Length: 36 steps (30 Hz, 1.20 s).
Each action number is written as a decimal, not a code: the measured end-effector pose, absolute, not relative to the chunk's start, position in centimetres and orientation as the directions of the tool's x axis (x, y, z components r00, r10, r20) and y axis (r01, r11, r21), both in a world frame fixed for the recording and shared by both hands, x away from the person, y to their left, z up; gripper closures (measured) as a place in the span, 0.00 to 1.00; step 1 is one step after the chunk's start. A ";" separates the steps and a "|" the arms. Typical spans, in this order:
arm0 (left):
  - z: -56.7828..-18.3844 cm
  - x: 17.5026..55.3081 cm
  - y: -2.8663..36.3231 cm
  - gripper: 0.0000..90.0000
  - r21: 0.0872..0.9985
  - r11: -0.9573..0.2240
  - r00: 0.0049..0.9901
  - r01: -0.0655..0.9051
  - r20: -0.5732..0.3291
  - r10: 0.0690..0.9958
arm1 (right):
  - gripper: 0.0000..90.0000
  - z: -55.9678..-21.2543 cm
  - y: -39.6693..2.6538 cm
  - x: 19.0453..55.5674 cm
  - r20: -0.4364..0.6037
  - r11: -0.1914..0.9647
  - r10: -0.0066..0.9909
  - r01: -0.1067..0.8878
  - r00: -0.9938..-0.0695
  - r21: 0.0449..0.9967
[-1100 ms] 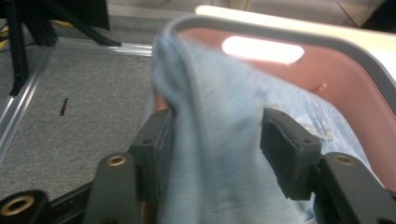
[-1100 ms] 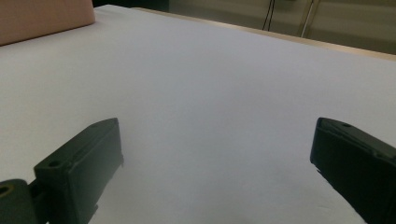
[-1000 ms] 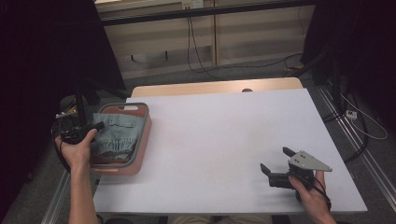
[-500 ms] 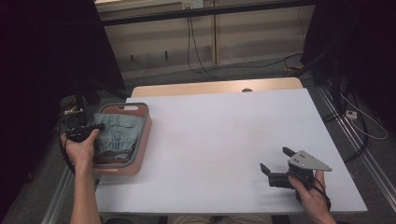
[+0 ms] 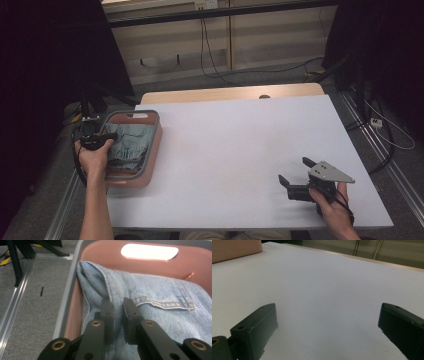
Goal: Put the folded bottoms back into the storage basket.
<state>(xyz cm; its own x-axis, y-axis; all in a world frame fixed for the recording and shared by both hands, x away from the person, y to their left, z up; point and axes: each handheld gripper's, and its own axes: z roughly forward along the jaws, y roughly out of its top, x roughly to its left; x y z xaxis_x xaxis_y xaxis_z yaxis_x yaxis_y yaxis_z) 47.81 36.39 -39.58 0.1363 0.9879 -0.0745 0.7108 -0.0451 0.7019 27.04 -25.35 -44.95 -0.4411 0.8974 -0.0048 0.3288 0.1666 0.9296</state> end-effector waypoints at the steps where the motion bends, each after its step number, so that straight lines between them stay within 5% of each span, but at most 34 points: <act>1: -39.6 47.8 36.4 0.89 0.699 -0.053 0.142 0.713 -0.070 0.987 | 0.03 -44.9 -25.4 27.0 -0.006 0.168 0.898 0.329 -0.441 0.929; 36: -40.8 48.2 36.4 0.82 0.684 -0.067 0.171 0.726 -0.086 0.982 | 0.03 -45.0 -25.2 27.0 -0.007 0.172 0.894 0.331 -0.447 0.928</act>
<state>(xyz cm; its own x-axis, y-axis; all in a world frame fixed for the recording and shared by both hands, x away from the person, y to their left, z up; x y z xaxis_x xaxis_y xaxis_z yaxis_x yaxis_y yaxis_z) 48.22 36.42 -40.83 0.1705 0.9816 -0.0855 0.7264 -0.0666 0.6841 27.01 -25.25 -45.01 -0.4473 0.8944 -0.0065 0.3311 0.1723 0.9277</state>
